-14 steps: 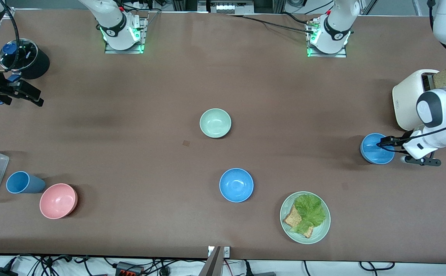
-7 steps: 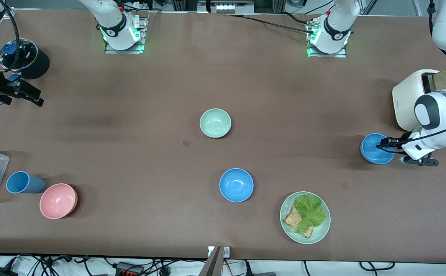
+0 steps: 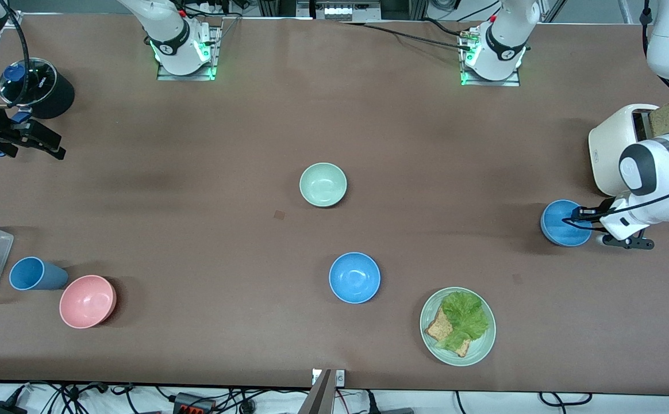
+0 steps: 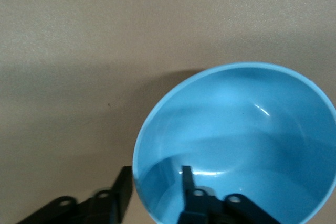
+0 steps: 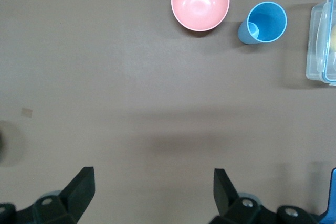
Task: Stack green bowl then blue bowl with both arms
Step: 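Close the left gripper on the blue bowl rim, then lift and carry the blue bowl with the left gripper over the green bowl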
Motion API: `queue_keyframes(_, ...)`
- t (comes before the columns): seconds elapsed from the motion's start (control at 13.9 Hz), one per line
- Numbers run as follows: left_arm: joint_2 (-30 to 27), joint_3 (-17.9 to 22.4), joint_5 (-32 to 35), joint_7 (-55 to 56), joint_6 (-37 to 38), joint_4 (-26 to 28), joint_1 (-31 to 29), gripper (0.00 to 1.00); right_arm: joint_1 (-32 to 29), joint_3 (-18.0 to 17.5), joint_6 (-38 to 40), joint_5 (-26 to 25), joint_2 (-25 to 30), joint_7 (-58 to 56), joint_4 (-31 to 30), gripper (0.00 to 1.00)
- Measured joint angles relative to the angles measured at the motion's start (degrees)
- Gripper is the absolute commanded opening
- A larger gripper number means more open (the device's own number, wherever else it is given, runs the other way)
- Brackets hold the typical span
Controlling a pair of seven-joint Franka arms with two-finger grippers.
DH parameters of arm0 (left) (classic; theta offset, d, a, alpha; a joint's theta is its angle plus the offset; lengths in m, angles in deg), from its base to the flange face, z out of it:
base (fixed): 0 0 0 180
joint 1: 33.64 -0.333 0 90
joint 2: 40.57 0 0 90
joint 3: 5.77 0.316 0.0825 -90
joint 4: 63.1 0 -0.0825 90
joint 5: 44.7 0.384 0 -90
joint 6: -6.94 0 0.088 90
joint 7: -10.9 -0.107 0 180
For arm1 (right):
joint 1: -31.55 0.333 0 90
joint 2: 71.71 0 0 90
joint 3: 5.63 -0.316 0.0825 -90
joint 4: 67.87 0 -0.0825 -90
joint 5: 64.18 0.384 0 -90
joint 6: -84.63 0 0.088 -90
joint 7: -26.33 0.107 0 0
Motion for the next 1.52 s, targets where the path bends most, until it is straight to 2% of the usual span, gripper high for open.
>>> queue_keyframes(0.22, 0.01, -0.01, 0.00, 0.03, -0.01, -0.08, 0.00, 0.03, -0.04, 0.00, 0.00, -0.01, -0.06, 0.00, 0.00, 1.00)
queue_keyframes(0.29, 0.00, -0.02, 0.00, 0.06, -0.01, -0.19, 0.00, 0.01, -0.12, 0.01, 0.01, -0.01, -0.07, 0.00, 0.00, 1.00)
queue_keyframes(0.72, -0.56, -0.43, -0.10, 0.06, 3.67, -1.78, 0.01, 0.00, -1.60, -2.52, 0.03, -0.01, -0.09, 0.00, 0.00, 1.00)
queue_keyframes(0.94, -2.05, -1.75, -0.68, 0.17, 12.34, -5.37, 0.00, 0.00, -1.65, -2.64, 0.05, -0.01, -0.08, 0.00, 0.02, 1.00)
queue_keyframes(1.08, -4.85, -3.29, -5.36, 0.73, 18.38, -6.79, 0.11, 0.00, -1.66, -2.67, 0.39, -0.02, -0.08, 0.00, 0.09, 1.00)
queue_keyframes(1.3, -9.48, -7.33, -8.50, 4.45, 24.06, -6.95, 0.14, 0.00, -1.89, -2.66, 1.79, -0.02, -0.08, 0.00, 0.17, 1.00)
queue_keyframes(1.52, -12.59, -17.49, -8.85, 18.39, 26.72, -6.98, 0.38, 0.00, -2.02, -2.66, 1.92, -0.02, -0.08, 0.00, 0.18, 1.00)
